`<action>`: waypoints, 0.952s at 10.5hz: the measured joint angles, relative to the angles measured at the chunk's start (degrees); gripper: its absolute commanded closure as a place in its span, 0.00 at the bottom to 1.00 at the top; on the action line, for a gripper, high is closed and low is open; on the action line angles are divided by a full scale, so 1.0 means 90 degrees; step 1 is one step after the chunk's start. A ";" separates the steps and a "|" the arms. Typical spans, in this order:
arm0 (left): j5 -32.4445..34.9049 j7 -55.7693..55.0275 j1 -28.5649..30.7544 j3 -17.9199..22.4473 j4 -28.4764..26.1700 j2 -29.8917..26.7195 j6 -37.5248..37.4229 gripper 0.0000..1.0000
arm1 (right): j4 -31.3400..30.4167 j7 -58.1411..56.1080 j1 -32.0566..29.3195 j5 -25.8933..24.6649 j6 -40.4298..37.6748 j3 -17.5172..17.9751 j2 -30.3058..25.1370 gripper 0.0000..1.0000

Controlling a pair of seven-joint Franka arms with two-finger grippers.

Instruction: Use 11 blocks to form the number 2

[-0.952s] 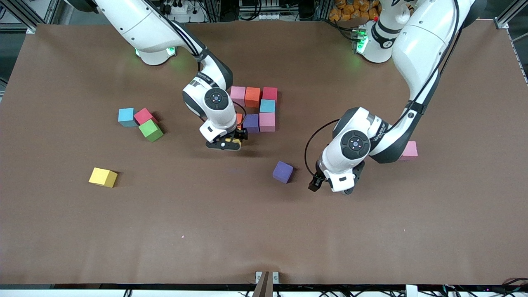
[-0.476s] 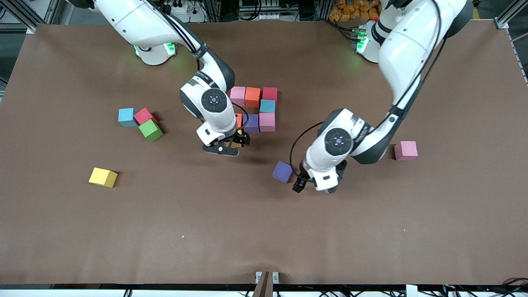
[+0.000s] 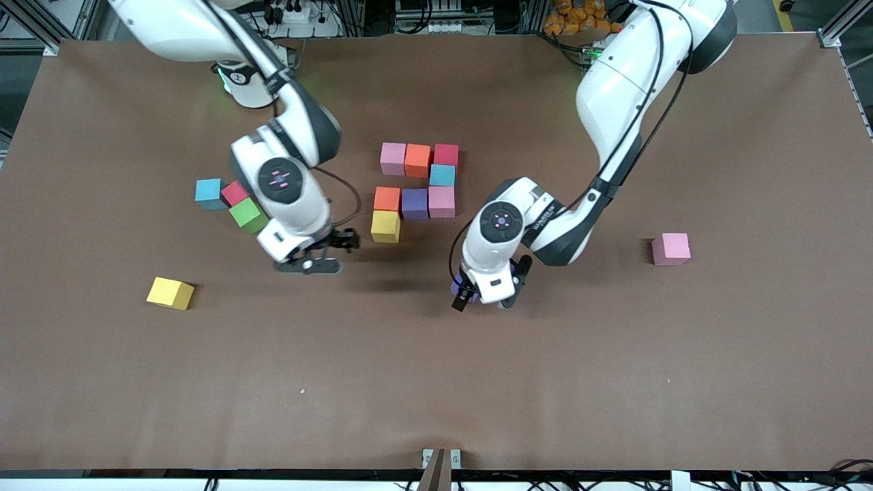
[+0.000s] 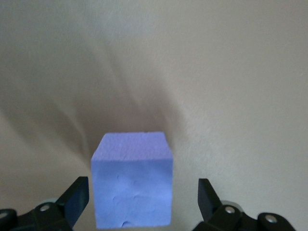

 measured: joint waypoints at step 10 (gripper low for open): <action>0.0000 -0.0572 -0.0321 0.0259 0.0005 0.0290 -0.0081 0.00 | -0.1121 -0.5078 -0.2895 -0.0027 0.1421 -0.0186 -0.0364 0.00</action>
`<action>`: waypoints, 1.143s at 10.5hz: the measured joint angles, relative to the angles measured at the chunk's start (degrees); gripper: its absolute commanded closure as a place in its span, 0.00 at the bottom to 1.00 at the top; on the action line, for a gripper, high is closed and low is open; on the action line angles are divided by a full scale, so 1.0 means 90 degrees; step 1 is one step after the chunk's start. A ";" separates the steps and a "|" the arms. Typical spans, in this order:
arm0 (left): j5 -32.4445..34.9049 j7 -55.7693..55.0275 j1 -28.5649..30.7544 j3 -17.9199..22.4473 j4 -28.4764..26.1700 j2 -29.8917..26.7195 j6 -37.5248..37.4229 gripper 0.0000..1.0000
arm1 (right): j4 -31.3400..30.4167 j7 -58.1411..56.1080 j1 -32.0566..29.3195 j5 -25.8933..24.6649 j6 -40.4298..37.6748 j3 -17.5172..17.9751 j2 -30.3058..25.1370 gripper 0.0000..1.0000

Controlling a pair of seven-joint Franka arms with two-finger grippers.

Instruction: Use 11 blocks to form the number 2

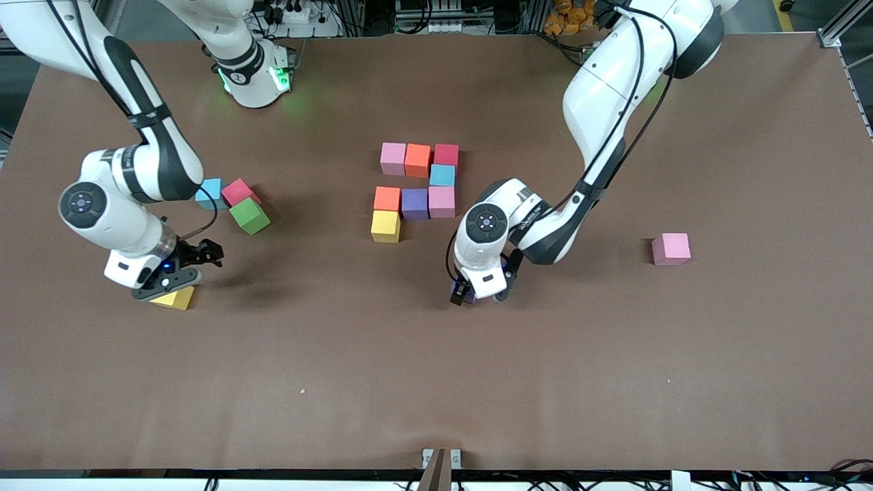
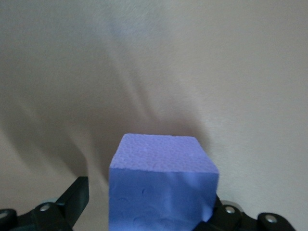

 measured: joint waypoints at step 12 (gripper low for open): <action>-0.0262 -0.0084 0.0011 0.0039 0.0215 -0.0159 -0.0798 0.85 | 0.0905 0.2452 -0.0004 0.0456 0.0225 -0.0960 0.1192 0.11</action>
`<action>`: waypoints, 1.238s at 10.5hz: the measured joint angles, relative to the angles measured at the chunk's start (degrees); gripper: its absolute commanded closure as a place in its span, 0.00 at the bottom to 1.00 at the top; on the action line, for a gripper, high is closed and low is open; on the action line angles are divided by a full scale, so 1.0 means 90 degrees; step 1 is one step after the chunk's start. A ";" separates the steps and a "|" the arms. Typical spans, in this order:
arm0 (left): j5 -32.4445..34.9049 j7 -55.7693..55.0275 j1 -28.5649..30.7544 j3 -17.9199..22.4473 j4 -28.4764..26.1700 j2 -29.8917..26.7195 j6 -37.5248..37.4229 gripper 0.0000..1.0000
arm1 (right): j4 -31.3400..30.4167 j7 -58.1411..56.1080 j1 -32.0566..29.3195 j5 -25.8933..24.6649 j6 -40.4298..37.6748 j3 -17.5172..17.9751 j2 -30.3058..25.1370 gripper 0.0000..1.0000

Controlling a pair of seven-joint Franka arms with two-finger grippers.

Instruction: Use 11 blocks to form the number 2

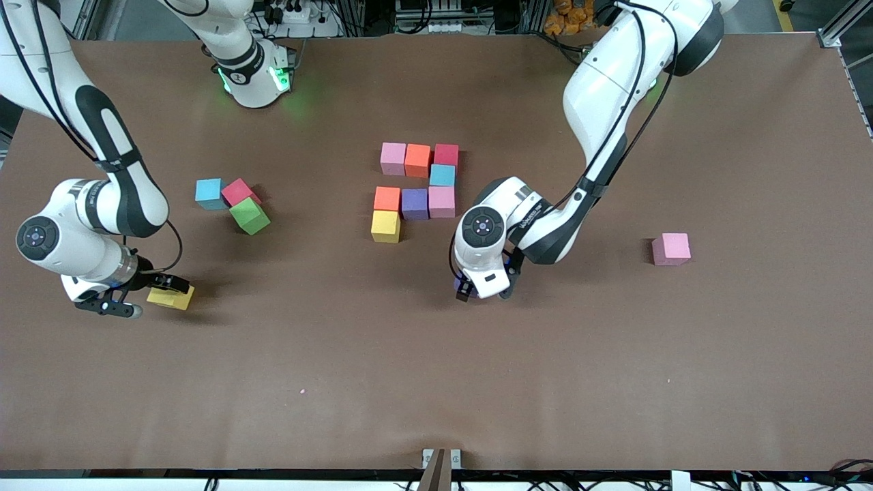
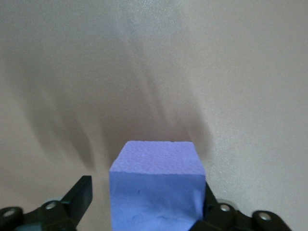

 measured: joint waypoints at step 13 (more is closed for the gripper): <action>-0.0202 0.0784 0.1962 0.0123 -0.0095 -0.1080 -0.0878 0.84 | 0.0218 0.0573 0.1373 0.0038 -0.0763 0.0987 -0.0484 0.76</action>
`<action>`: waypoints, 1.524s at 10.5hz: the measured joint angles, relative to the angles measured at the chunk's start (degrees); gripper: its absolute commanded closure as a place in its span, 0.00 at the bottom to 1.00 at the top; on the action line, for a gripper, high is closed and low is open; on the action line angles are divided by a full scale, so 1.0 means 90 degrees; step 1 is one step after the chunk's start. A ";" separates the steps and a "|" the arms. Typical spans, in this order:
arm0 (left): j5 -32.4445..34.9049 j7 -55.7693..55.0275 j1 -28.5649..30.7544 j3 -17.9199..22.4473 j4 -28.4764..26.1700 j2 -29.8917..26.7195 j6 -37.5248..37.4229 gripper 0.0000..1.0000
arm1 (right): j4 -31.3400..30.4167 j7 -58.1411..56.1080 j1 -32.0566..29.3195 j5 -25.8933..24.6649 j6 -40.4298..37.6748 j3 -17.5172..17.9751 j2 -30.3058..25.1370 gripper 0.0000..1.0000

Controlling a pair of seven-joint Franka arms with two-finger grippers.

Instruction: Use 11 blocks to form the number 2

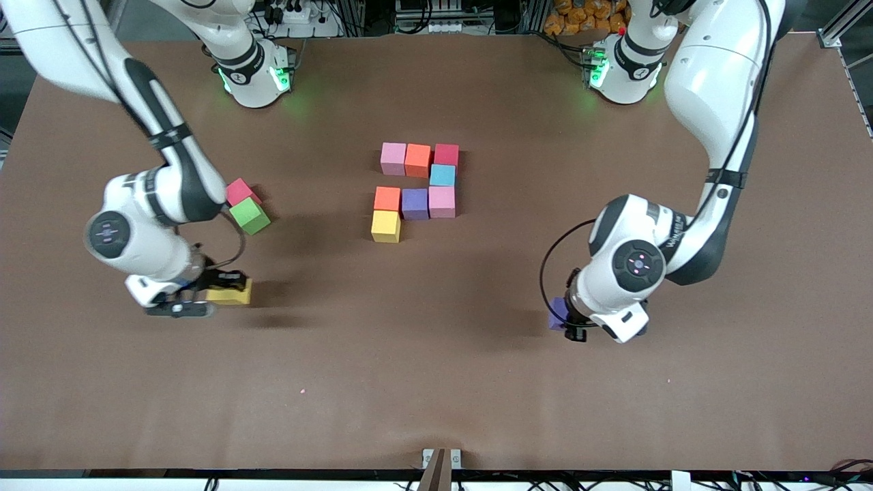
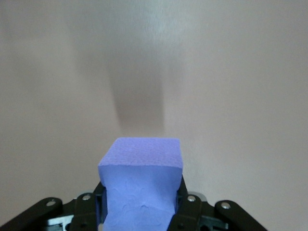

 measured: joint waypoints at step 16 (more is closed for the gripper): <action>0.0000 0.1619 0.0264 -0.0044 -0.0002 -0.0250 -0.0451 0.82 | 0.0227 0.2874 0.3337 0.0132 0.0994 -0.0510 0.0958 0.80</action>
